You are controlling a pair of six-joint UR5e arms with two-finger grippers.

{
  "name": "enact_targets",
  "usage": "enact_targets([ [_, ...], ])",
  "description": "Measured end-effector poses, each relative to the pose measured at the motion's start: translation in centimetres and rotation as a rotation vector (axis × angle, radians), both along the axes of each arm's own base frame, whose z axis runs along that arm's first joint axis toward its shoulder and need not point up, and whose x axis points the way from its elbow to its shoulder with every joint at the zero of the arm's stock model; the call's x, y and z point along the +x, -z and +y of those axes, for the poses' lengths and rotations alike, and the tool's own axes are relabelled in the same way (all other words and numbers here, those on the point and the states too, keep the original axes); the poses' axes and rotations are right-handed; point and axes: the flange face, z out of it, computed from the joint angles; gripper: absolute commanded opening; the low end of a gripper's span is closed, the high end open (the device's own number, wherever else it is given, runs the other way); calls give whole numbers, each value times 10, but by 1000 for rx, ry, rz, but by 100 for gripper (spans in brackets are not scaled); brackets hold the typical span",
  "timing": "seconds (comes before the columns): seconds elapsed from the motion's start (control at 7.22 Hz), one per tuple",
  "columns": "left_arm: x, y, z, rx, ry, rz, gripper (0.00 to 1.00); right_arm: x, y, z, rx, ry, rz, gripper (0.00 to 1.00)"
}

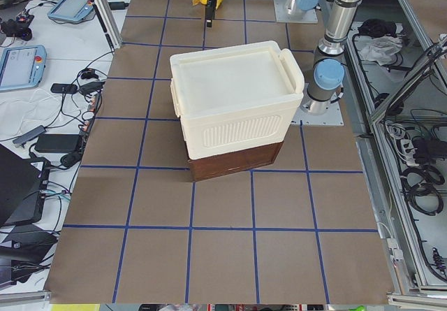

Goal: Pull drawer sideways
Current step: 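Open the left gripper and lift it away from the handle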

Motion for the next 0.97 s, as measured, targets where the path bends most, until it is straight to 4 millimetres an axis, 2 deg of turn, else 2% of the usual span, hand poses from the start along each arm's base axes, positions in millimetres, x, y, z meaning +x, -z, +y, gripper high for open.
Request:
enact_targets([
  [0.28,48,-27,-5,-33,-72,108,100,0,0,0,0,0,0,100],
  [0.42,65,-33,-5,-42,-101,153,100,0,0,0,0,0,0,100],
  [0.69,79,-41,0,-54,-124,163,100,0,0,0,0,0,0,100],
  [0.97,82,-42,1,-53,-132,159,100,0,0,0,0,0,0,100],
])
